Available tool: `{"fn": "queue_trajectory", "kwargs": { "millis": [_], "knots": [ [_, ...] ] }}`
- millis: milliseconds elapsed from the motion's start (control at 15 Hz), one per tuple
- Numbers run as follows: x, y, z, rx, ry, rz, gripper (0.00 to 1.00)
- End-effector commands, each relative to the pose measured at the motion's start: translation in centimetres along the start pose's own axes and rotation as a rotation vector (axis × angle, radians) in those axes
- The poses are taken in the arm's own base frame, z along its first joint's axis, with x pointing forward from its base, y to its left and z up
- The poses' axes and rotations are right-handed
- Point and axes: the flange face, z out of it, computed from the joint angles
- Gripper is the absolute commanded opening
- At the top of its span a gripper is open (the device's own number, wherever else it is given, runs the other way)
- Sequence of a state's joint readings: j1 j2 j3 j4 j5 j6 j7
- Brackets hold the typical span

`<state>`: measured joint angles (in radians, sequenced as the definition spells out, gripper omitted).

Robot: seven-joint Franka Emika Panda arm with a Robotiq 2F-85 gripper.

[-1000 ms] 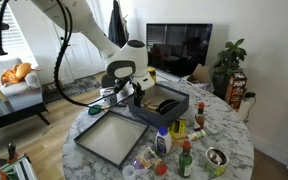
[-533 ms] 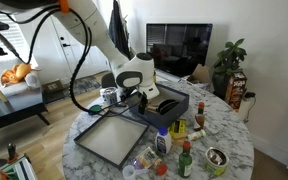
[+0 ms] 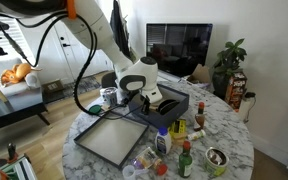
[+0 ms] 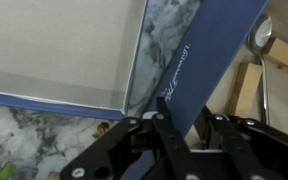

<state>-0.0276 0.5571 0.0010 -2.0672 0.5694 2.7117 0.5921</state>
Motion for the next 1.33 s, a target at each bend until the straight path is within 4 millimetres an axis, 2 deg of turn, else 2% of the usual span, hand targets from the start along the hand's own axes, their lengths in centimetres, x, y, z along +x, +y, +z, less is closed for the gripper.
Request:
{"fn": "queue_trajectory", "kwargs": {
  "millis": [0,333,800,1267],
  "knots": [
    [0.6,0.6,-0.9,0.04,-0.016,0.009,0.01],
    [0.6,1.2,-2.8,0.083,-0.008,0.009,0.0],
    [-1.3,2.6,-6.1,0.182,-0.02,0.008,0.01],
    [-5.1,6.9,-10.6,0.319,-0.024,0.03,0.01]
  ]
}}
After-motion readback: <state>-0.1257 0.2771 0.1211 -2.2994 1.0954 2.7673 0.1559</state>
